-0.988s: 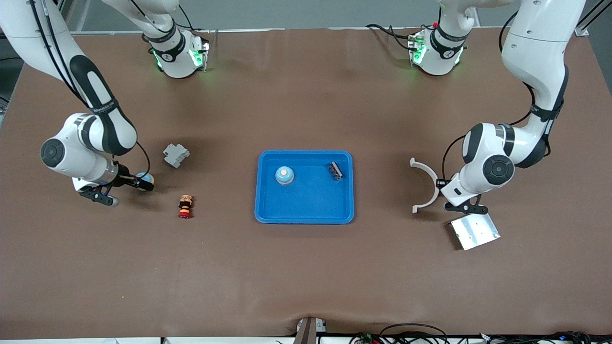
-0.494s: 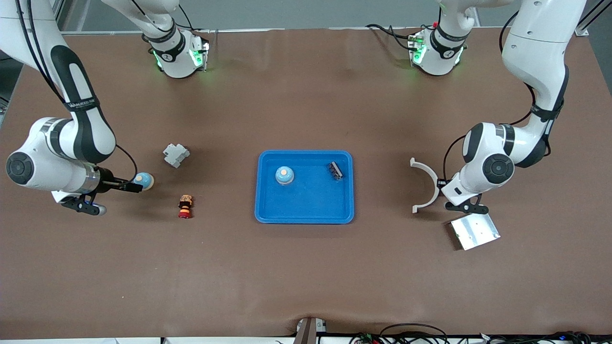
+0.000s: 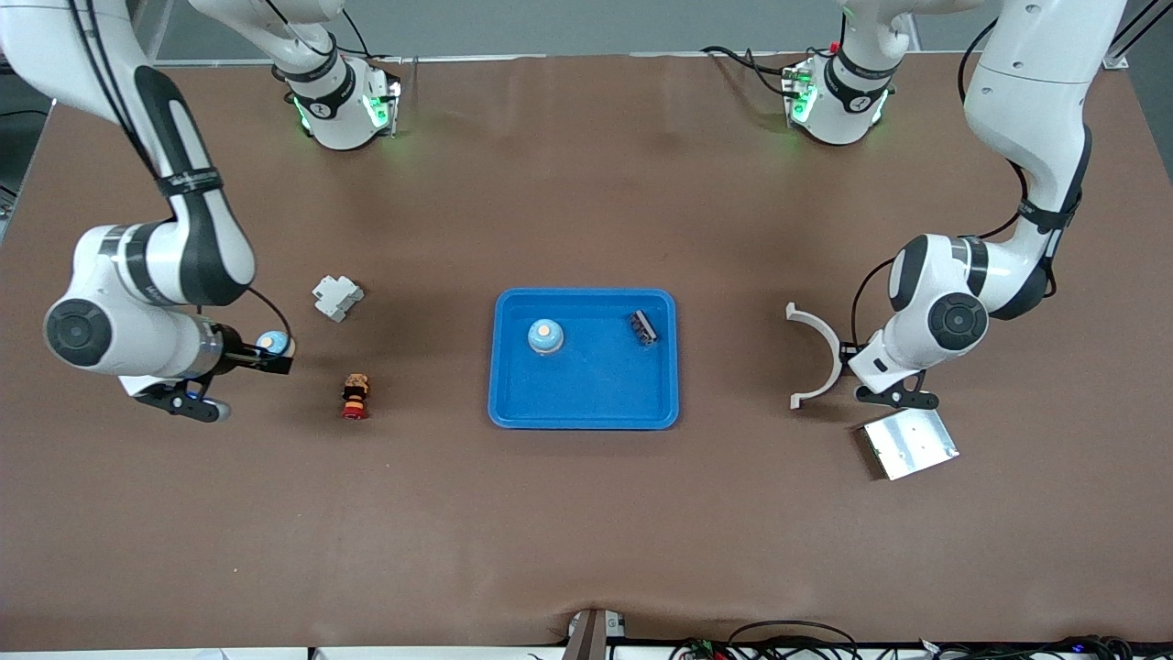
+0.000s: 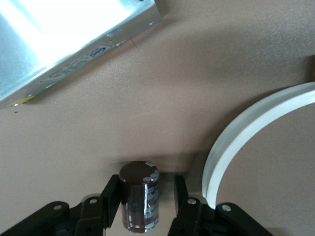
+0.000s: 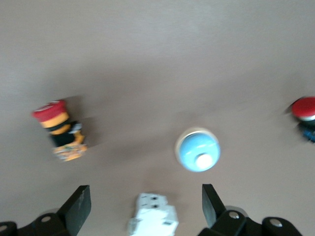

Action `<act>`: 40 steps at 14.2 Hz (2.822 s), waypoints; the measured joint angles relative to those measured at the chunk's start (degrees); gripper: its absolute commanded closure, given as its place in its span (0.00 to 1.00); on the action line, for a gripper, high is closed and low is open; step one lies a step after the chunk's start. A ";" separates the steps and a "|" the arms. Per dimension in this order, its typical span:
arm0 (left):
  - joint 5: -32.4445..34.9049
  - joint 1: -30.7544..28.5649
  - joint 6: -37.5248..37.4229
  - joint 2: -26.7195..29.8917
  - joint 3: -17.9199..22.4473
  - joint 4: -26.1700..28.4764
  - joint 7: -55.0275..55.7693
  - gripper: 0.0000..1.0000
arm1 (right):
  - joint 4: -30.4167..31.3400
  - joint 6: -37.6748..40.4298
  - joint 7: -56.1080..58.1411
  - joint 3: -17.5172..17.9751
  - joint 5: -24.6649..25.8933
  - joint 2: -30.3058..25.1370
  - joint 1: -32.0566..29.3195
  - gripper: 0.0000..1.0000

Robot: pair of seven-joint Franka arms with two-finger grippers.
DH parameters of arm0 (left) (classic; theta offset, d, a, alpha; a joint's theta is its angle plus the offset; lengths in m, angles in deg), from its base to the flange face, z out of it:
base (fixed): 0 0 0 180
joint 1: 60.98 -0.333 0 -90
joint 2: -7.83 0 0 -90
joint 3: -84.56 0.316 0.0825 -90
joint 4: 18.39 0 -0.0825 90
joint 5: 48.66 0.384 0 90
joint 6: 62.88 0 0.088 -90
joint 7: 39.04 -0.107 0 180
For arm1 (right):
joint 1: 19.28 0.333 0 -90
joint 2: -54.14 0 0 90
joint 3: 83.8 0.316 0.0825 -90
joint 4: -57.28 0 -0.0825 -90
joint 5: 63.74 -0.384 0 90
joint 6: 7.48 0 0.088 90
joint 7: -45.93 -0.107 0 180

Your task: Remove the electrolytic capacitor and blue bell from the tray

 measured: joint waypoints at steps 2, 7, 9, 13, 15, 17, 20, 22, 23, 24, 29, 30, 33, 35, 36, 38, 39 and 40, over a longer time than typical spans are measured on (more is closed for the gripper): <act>0.00 -0.06 0.04 0.00 -0.01 0.00 0.00 0.19 | -0.70 1.04 -5.22 0.17 0.00 -0.84 2.79 0.00; 0.00 -0.64 0.27 0.00 0.00 -0.01 0.00 0.00 | -2.53 1.26 -18.21 0.34 -0.01 -1.24 10.06 0.00; 0.00 -0.78 0.36 0.03 -0.01 -0.06 0.00 0.00 | -3.42 1.24 -21.88 0.38 -0.68 -1.24 12.36 0.00; 0.00 -1.13 0.37 0.64 -0.02 -0.16 0.00 0.00 | -6.09 1.07 -27.24 0.37 -4.57 -0.75 15.61 0.00; 0.00 -1.42 0.09 1.70 -0.04 -0.17 0.00 0.00 | -8.04 0.78 -31.22 0.40 -4.65 0.71 18.10 0.00; 0.00 -1.61 -1.37 3.30 -0.19 -0.17 0.00 0.00 | -9.42 -1.31 -36.27 0.39 -4.60 3.22 21.25 0.00; -0.16 -1.77 -2.99 5.54 -1.69 -0.21 2.40 0.00 | -10.13 -5.89 -42.81 0.32 -3.90 7.41 25.31 0.00; -0.20 -1.77 -4.71 6.64 -2.99 -0.47 5.55 0.00 | -10.21 -7.56 -46.16 0.27 -2.97 9.74 27.19 0.00; -0.23 -1.77 -5.82 7.06 -3.74 -0.87 7.63 0.00 | -10.24 -9.07 -48.13 0.24 -2.49 10.81 28.13 0.00; -0.27 -1.77 -7.29 7.50 -4.58 -1.46 10.11 0.00 | -10.28 -10.76 -50.43 0.23 -1.78 11.88 29.12 0.00; -2.58 -1.74 -14.61 8.90 -9.60 -5.92 24.15 0.00 | -10.66 -13.36 -57.48 0.15 0.09 14.96 33.43 0.00; -4.25 -1.69 -15.04 8.94 -10.60 -6.74 27.47 0.00 | -10.73 -14.24 -59.09 0.12 0.11 15.18 34.03 0.00; -6.58 -1.49 -15.28 8.93 -12.99 -8.47 36.12 0.00 | -10.74 -16.58 -62.61 0.08 0.12 15.43 34.80 0.00; -7.78 -1.32 -15.29 8.88 -14.46 -9.50 41.86 0.00 | -10.74 -16.76 -63.35 0.08 0.12 15.64 35.23 0.00; -8.08 -1.19 -15.30 8.75 -15.21 -10.12 44.60 0.00 | -10.74 -16.87 -63.51 0.07 0.12 15.84 35.43 0.00; -8.16 -0.99 -15.30 7.91 -17.06 -11.79 50.60 0.00 | -10.75 -18.26 -64.14 0.06 0.12 16.47 35.63 0.00; -8.17 -0.60 -15.30 7.22 -17.69 -12.78 53.10 0.00 | -10.75 -19.14 -64.61 0.06 0.12 16.89 35.65 0.00; -8.17 0.19 -15.29 6.35 -17.92 -13.91 55.33 0.00 | -10.76 -19.76 -65.10 0.06 0.12 17.32 35.72 0.00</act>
